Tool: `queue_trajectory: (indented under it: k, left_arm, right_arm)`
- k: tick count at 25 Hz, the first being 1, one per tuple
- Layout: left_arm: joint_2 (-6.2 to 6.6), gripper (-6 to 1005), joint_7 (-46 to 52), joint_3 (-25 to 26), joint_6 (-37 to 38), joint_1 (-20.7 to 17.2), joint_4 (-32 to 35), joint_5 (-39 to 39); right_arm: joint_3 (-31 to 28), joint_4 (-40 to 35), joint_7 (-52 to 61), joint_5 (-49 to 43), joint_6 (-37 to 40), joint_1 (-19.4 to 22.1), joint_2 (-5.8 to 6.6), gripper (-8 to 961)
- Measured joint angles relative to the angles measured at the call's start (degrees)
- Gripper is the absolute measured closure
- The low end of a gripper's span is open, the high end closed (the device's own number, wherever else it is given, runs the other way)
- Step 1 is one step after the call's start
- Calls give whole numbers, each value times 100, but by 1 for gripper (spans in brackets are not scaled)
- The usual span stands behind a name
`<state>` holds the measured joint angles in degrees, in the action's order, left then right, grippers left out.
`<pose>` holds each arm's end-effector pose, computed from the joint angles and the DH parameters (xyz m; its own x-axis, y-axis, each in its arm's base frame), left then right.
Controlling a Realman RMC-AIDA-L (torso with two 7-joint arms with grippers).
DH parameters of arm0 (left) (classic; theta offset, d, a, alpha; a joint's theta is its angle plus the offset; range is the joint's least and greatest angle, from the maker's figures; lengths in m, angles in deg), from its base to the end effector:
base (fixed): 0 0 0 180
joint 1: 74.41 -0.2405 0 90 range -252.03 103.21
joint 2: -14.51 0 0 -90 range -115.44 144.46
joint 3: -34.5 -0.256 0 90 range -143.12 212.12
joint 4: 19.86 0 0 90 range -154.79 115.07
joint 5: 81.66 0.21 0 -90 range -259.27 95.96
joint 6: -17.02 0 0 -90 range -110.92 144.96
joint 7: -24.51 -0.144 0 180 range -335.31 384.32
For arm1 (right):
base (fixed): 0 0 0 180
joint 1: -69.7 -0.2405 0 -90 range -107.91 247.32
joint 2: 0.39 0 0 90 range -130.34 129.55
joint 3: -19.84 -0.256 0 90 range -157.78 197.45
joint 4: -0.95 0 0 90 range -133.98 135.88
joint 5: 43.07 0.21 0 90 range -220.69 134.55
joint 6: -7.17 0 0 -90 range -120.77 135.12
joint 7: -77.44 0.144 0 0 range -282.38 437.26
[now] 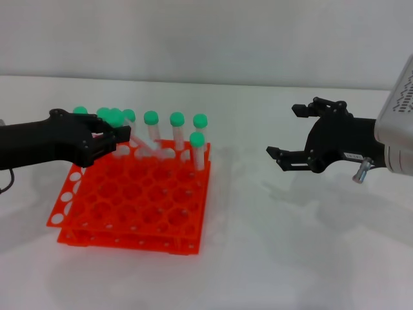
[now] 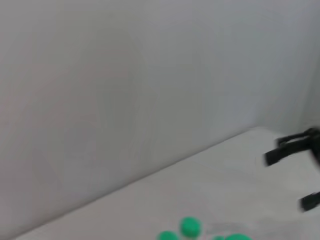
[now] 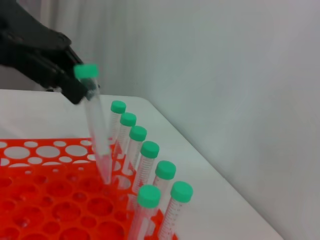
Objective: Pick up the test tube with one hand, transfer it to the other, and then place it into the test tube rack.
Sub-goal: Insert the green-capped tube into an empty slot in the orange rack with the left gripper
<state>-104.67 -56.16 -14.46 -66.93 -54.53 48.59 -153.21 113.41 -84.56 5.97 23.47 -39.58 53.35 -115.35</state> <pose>-0.2440 0.3377 0.0759 0.8167 0.3090 0.4873 0.5123 -0.7769 -0.3660 0.1495 0.3543 0.0005 0.9760 -0.0200 -0.2167 -0.1449 -0.8028 -0.5784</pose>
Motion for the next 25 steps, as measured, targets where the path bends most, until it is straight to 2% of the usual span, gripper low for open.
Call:
queue_trajectory:
  k: [4,11,19,25]
  left_arm:
    - [-8,794,-439,-395,573,-131,38,-83]
    - [-15,794,-879,-821,1109,-219,-52,-593]
    - [7,794,-716,-875,1167,17,-432,-569]
    - [12,794,-539,-879,1171,45,-553,-546]
  right_arm:
    - [6,9,3,-1,-9,17,0,78]
    - [11,71,7,-2,6,-2,0,78]
    - [-5,71,10,-1,6,-25,0,78]
    - [-19,102,10,-1,12,-74,-6,78]
